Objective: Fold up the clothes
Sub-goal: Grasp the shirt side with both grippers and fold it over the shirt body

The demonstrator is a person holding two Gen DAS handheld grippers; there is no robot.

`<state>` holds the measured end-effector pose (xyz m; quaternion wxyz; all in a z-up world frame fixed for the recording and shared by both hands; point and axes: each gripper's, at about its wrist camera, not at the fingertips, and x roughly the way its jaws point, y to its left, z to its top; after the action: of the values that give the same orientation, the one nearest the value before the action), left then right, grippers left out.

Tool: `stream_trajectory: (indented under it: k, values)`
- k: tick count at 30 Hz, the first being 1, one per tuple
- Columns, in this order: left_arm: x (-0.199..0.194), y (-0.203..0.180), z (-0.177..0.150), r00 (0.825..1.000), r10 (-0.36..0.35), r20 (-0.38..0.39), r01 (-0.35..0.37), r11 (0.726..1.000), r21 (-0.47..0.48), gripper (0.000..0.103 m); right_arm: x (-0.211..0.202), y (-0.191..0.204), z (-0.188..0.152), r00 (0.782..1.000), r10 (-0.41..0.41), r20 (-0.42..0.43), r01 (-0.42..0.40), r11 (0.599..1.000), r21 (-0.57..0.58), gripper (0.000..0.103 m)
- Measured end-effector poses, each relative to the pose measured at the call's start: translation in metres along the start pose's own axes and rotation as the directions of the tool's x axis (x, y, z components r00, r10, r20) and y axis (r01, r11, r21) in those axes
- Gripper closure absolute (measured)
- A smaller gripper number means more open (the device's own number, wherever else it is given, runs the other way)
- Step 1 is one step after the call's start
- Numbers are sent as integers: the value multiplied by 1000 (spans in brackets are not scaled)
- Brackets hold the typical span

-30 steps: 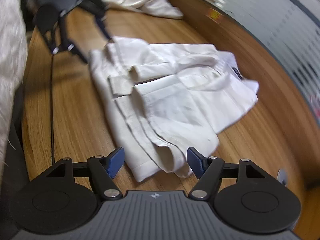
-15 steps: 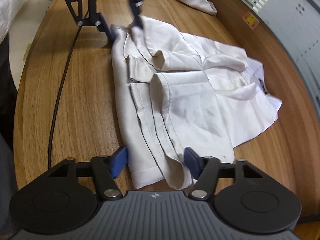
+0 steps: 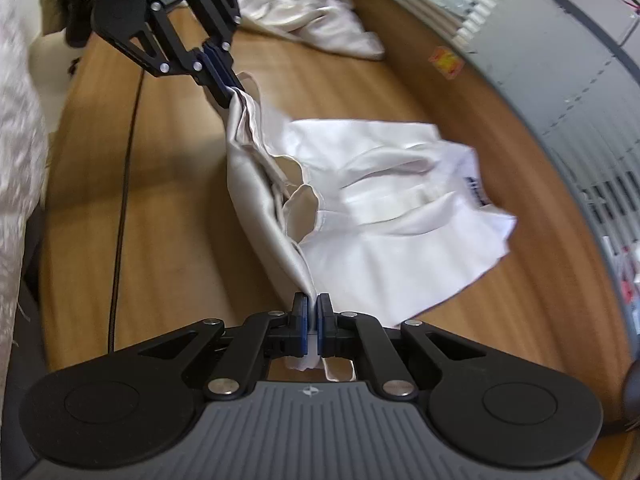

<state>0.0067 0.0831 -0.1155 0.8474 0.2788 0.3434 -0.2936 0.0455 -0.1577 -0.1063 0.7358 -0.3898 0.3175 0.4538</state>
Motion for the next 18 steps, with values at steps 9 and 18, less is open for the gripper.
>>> stream_trajectory:
  k: [9, 18]
  values:
    - [49, 68, 34, 998, 63, 3, -63, 997, -49, 95, 40, -81, 31, 998, -58, -10, 58, 996, 72, 99]
    - [112, 101, 36, 994, 73, -84, -79, 995, -66, 94, 112, -124, 30, 995, -50, -82, 62, 987, 148, 98]
